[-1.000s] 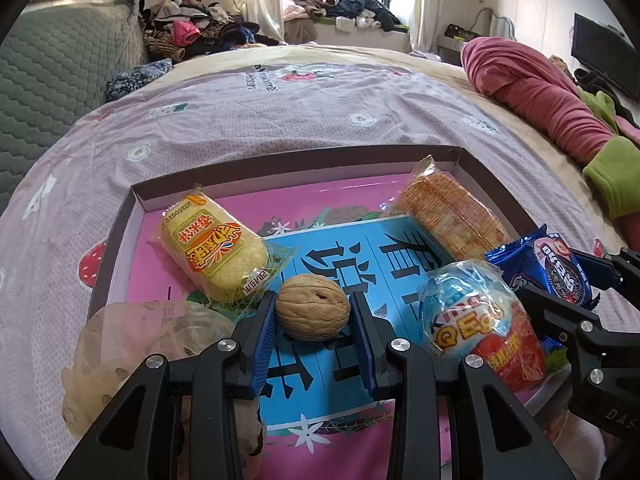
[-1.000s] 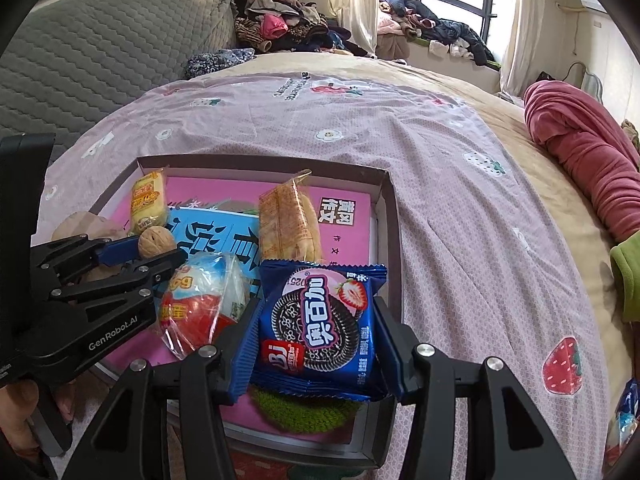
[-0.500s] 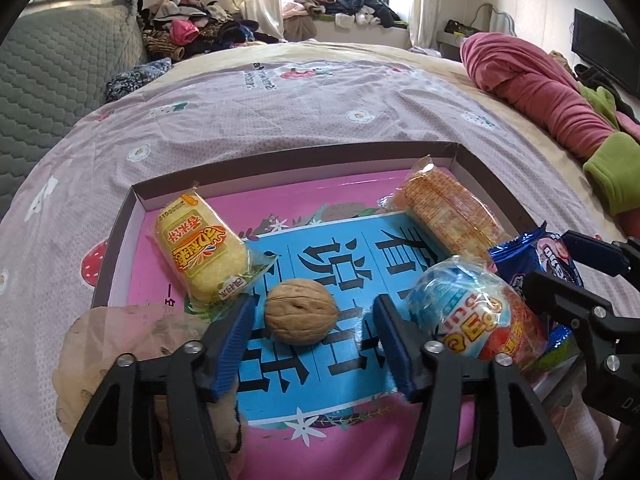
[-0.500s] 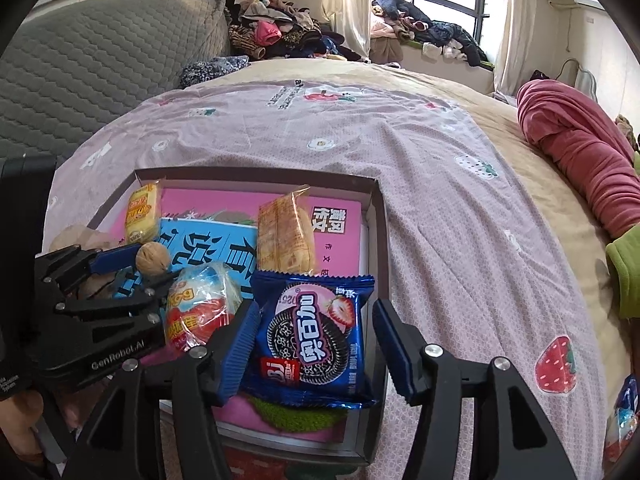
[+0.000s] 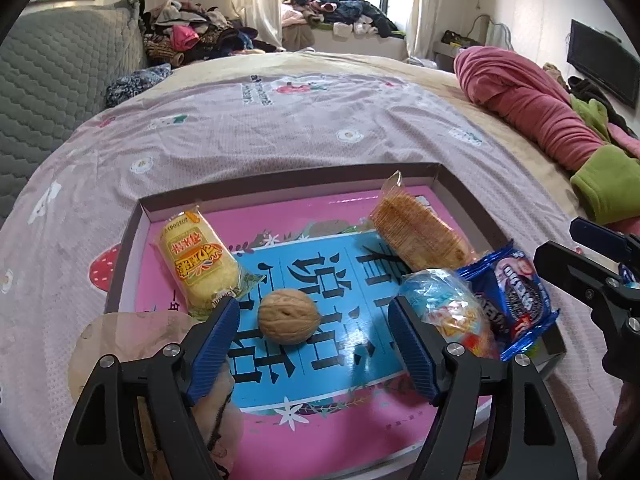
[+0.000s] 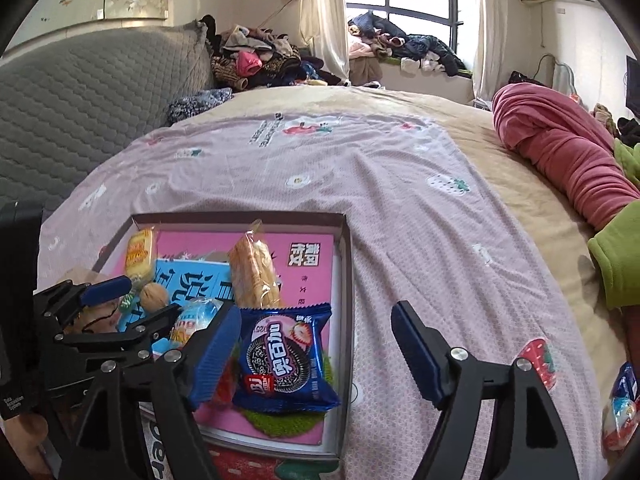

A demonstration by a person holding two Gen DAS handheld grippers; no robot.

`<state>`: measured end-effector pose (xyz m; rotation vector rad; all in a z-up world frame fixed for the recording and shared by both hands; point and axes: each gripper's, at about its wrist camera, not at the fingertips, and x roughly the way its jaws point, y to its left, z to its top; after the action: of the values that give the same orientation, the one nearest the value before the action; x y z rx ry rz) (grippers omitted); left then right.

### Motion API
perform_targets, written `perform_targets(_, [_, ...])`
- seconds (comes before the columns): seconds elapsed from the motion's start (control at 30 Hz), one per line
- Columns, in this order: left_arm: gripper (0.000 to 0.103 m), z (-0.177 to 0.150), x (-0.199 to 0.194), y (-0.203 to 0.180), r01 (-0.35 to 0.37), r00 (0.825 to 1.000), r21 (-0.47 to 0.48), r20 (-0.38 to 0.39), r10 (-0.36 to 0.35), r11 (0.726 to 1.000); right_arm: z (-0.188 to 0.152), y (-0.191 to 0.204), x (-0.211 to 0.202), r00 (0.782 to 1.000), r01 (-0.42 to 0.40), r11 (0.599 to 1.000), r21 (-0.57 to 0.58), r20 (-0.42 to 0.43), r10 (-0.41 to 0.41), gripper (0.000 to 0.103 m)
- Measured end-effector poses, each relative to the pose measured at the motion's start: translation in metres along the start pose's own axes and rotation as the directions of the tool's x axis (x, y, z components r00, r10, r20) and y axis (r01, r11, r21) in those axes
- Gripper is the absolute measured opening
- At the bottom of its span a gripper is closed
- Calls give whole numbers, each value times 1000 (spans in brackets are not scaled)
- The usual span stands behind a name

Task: Organize objects
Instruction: 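Open both grippers to drop the walnut and cookie pack into the tray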

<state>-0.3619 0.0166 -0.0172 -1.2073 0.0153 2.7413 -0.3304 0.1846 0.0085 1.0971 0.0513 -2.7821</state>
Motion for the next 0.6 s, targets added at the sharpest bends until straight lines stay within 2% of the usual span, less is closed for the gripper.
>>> perform_targets(0.23, [83,7,-28,-4,-9,998,0,67,9,1000,5,-4,-15,999,-3,1000,21,41,2,85])
perform_targets(0.37, [85,10,-41,-2,-17,995,-13,96,18,1000,6,-5,-26,997,11,1000,24,72,-13,94])
perform_targets(0.6, [91,13,-56,3,-55,990,-28,125,58,998,9,-3,-39,993,11,1000,30,121,-14,100])
